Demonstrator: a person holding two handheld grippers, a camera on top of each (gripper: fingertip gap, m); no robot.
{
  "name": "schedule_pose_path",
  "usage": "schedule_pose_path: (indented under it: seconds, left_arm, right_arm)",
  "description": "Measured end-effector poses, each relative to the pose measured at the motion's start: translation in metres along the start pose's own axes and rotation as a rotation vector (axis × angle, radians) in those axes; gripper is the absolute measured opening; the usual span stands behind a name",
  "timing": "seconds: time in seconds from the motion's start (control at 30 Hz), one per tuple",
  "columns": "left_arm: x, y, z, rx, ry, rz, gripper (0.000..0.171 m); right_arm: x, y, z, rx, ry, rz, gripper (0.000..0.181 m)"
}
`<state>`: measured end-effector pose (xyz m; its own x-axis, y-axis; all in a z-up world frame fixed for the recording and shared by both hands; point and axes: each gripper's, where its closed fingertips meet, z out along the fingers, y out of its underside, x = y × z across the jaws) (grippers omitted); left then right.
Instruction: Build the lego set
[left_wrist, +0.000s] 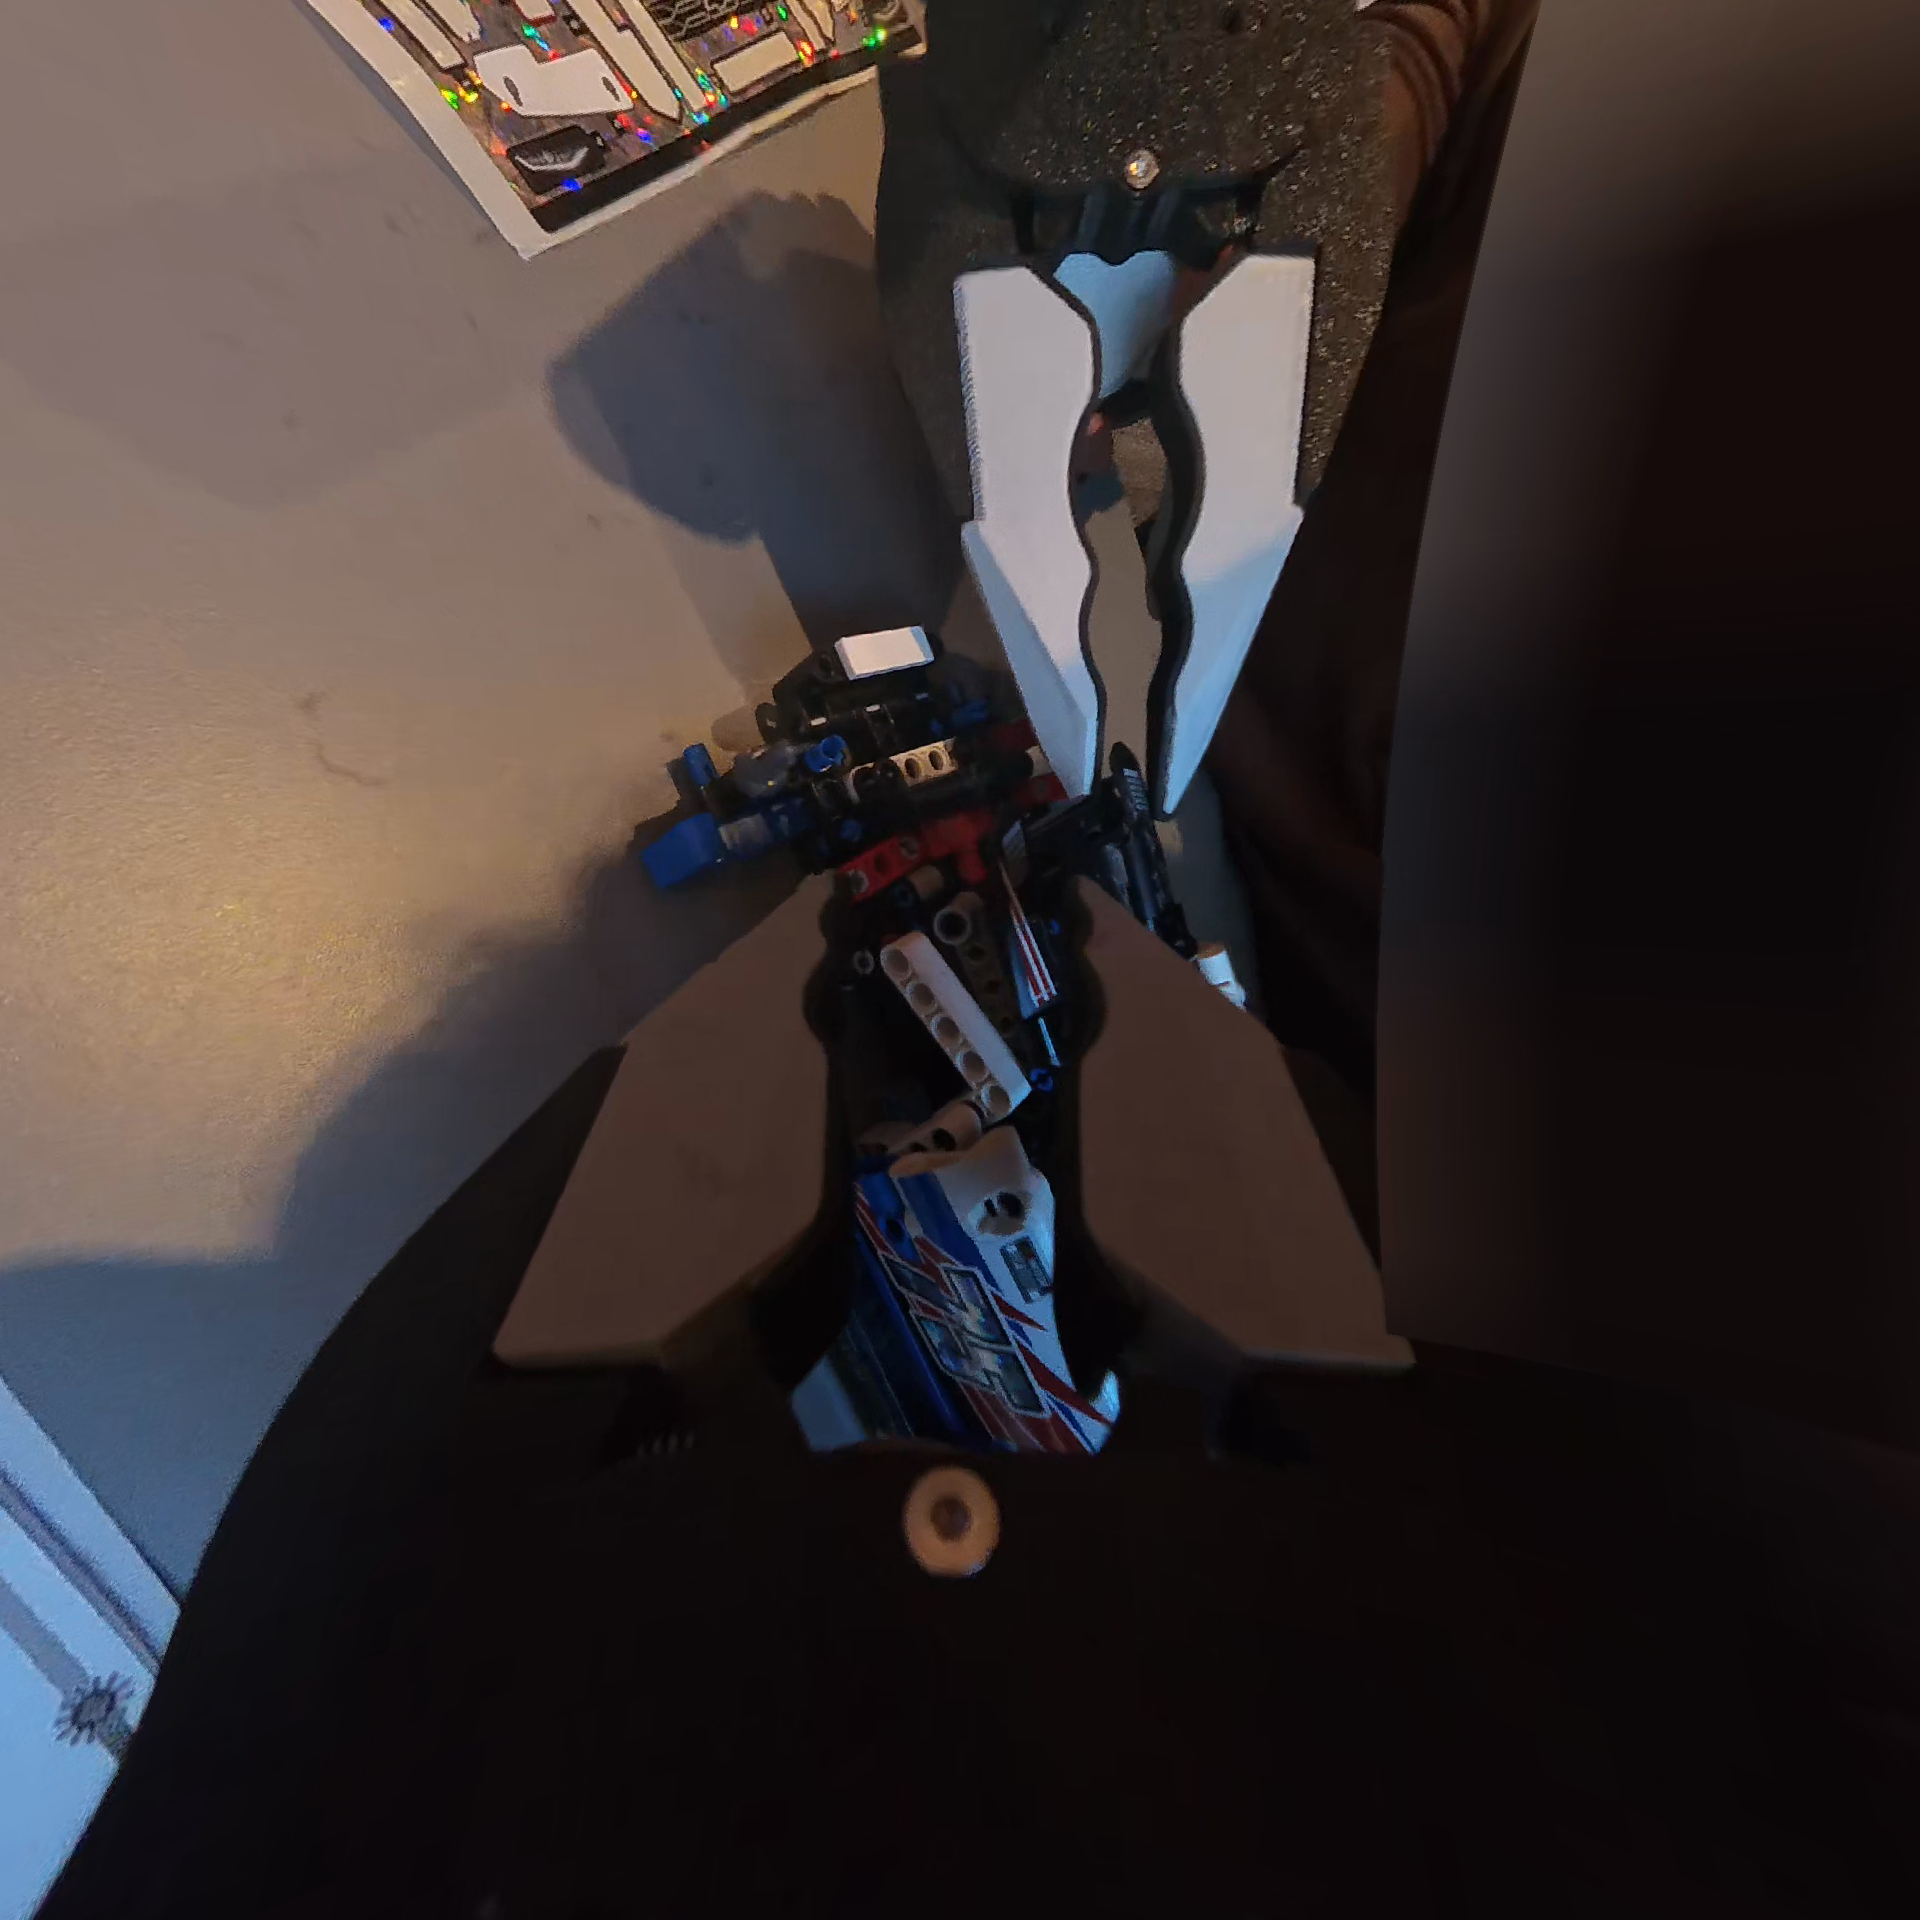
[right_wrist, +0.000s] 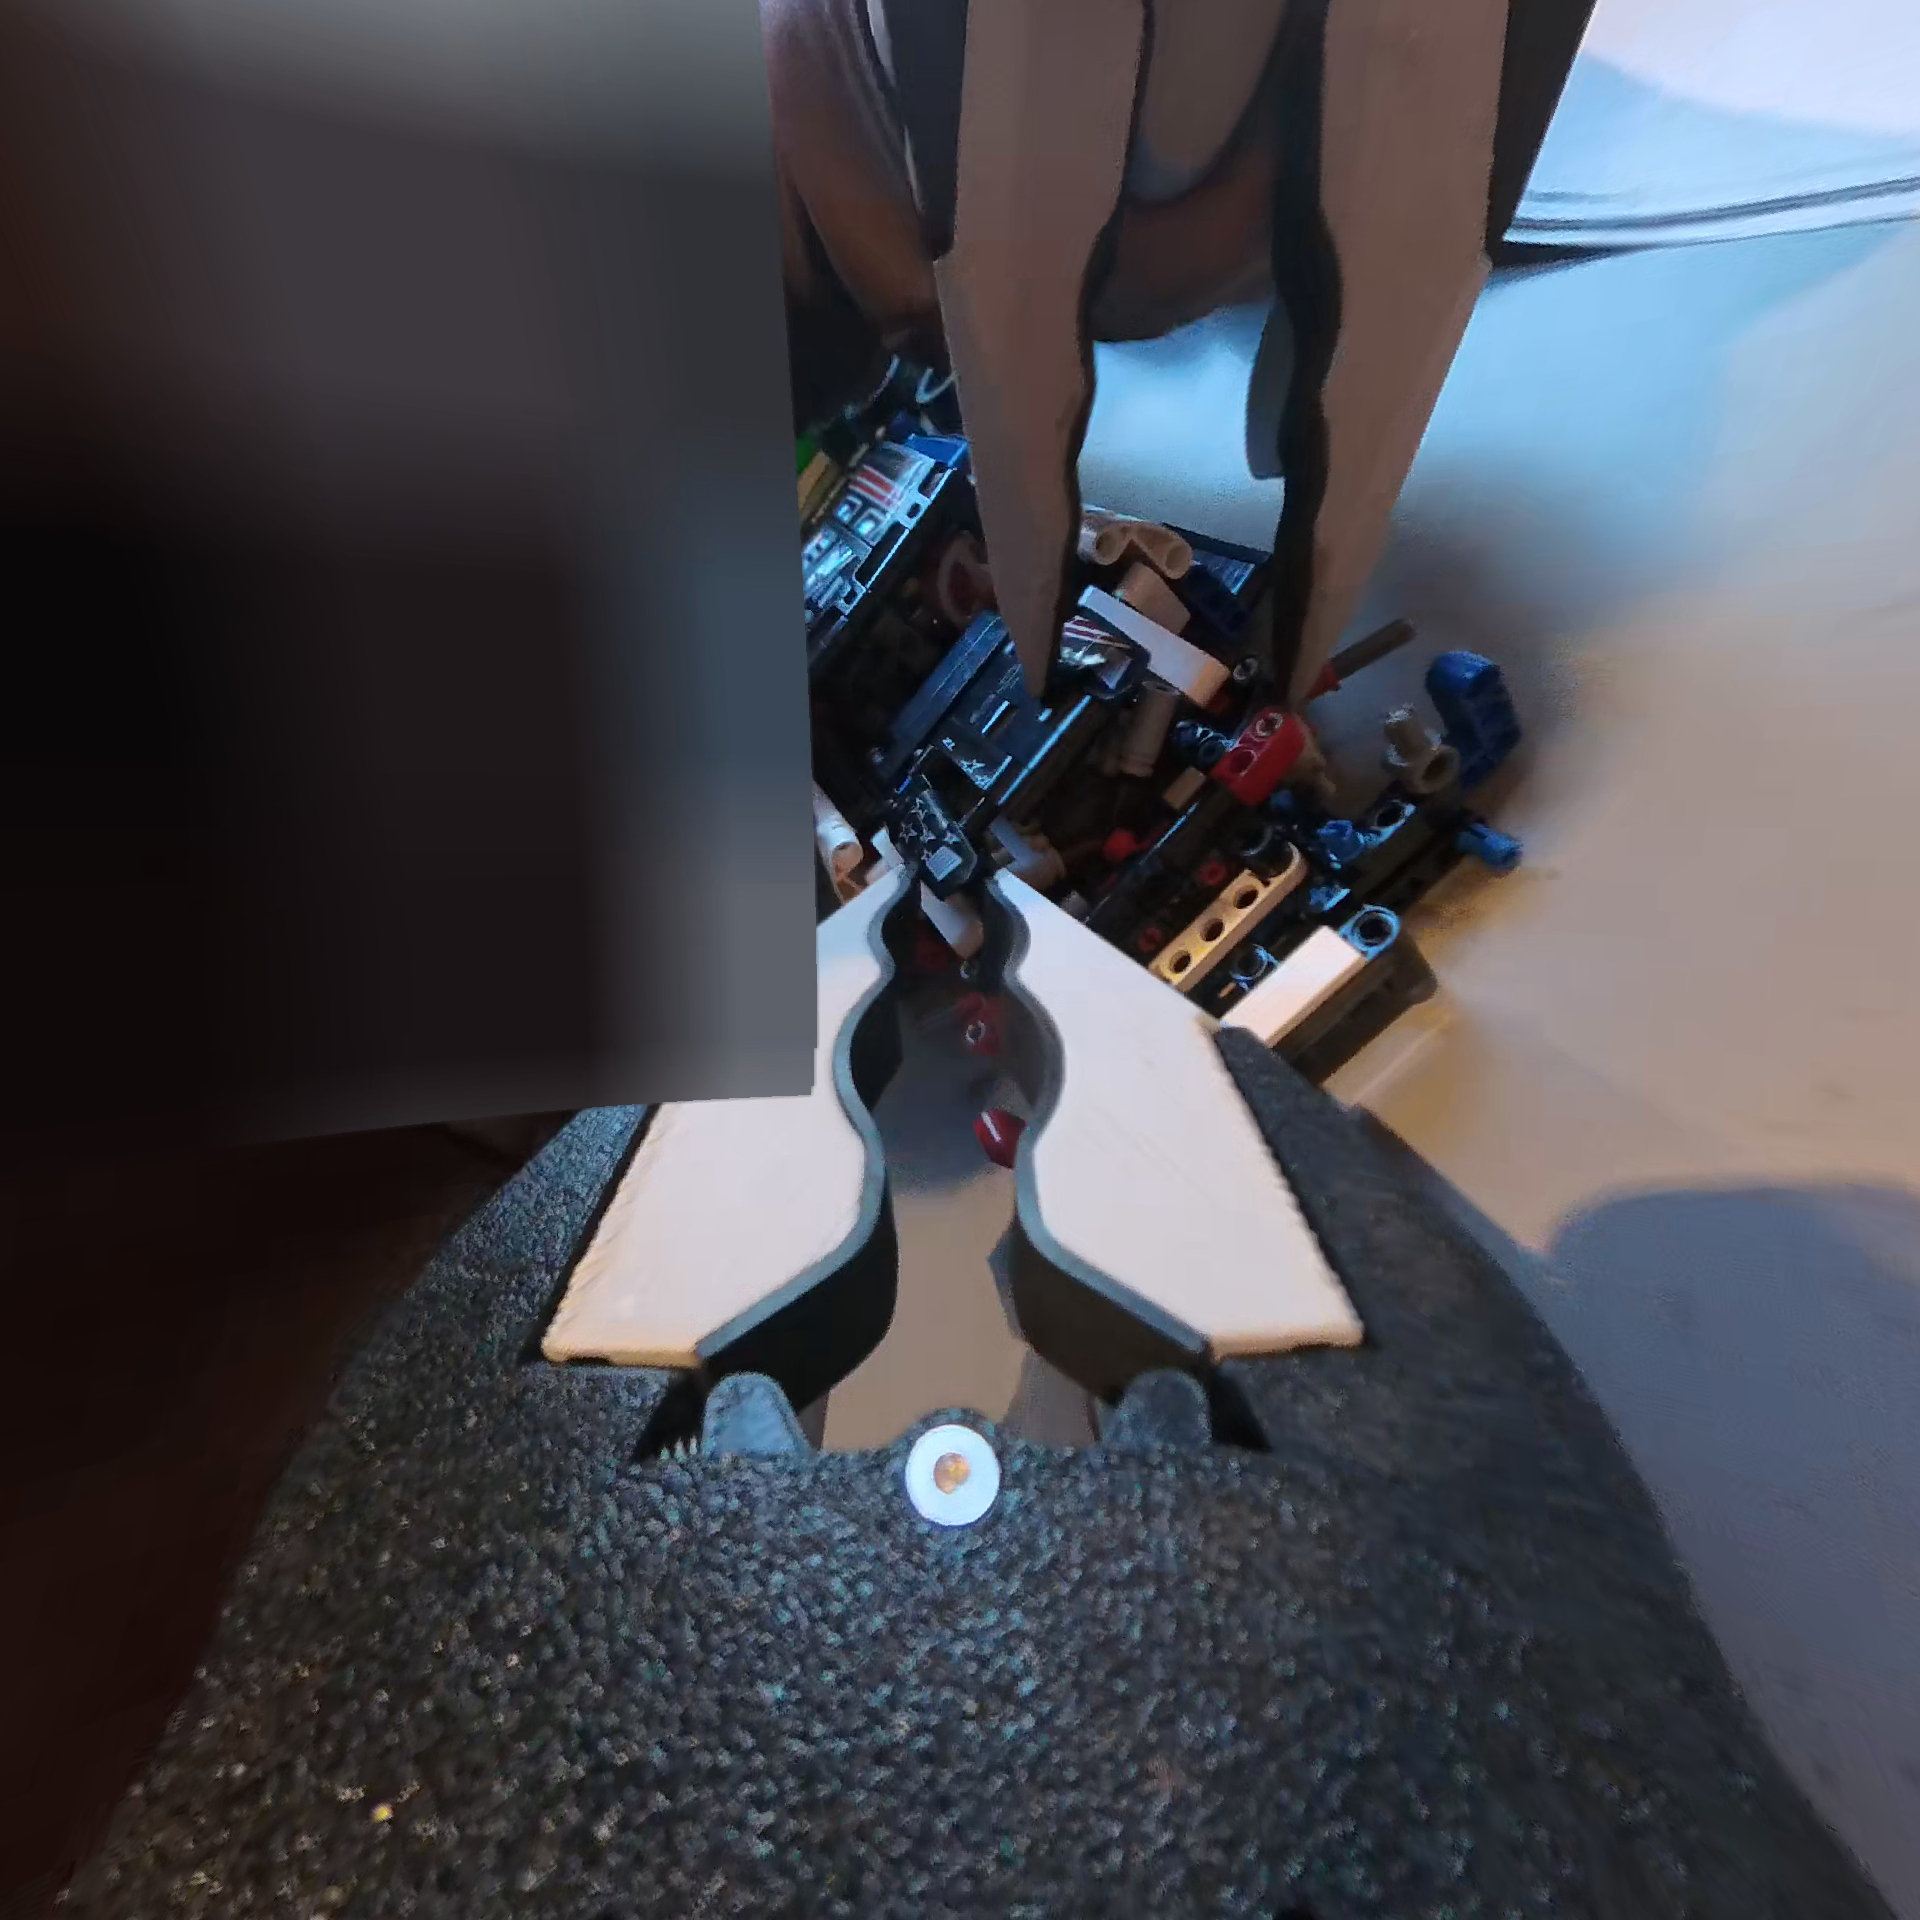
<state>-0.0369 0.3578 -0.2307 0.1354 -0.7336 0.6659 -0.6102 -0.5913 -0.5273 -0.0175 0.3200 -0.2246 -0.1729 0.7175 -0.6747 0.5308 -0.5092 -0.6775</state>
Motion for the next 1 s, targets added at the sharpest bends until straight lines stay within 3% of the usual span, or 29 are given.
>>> schedule_pose_path:
  seconds: [0.03, 0.1, 0.17, 0.27, 0.47, 0.67, 0.83, 1.0]
  left_arm:
    - [0.001, 0.0, -0.001, -0.001, -0.008, -0.001, 0.033]
    - [-0.003, -0.001, -0.008, 0.003, -0.053, 0.002, 0.032]
    - [-0.008, -0.002, -0.015, 0.024, -0.072, -0.025, 0.035]
    - [0.001, -0.006, -0.015, 0.034, 0.03, -0.081, 0.037]
    - [0.012, -0.004, -0.002, -0.12, 0.115, -0.085, 0.035]
    - [0.019, 0.004, 0.011, -0.234, 0.213, -0.106, 0.015]
    - [0.02, 0.004, 0.011, -0.222, 0.241, -0.121, 0.014]
    - [0.022, 0.003, 0.01, -0.166, 0.29, -0.144, 0.011]
  right_arm:
    - [0.001, 0.001, -0.002, -0.011, 0.02, -0.034, 0.011]
    - [0.005, 0.002, -0.007, -0.033, 0.072, -0.086, 0.014]
    - [0.005, 0.001, -0.011, -0.028, 0.064, -0.024, 0.015]
    - [-0.001, 0.001, -0.01, 0.035, 0.028, 0.112, 0.017]
    - [-0.002, 0.002, -0.003, 0.18, 0.067, 0.256, 0.016]
    - [-0.005, 0.001, 0.008, 0.267, 0.083, 0.303, 0.006]
    - [-0.007, -0.001, 0.007, 0.367, 0.038, 0.384, 0.002]
    - [-0.007, -0.003, 0.008, 0.368, 0.025, 0.387, 0.0]
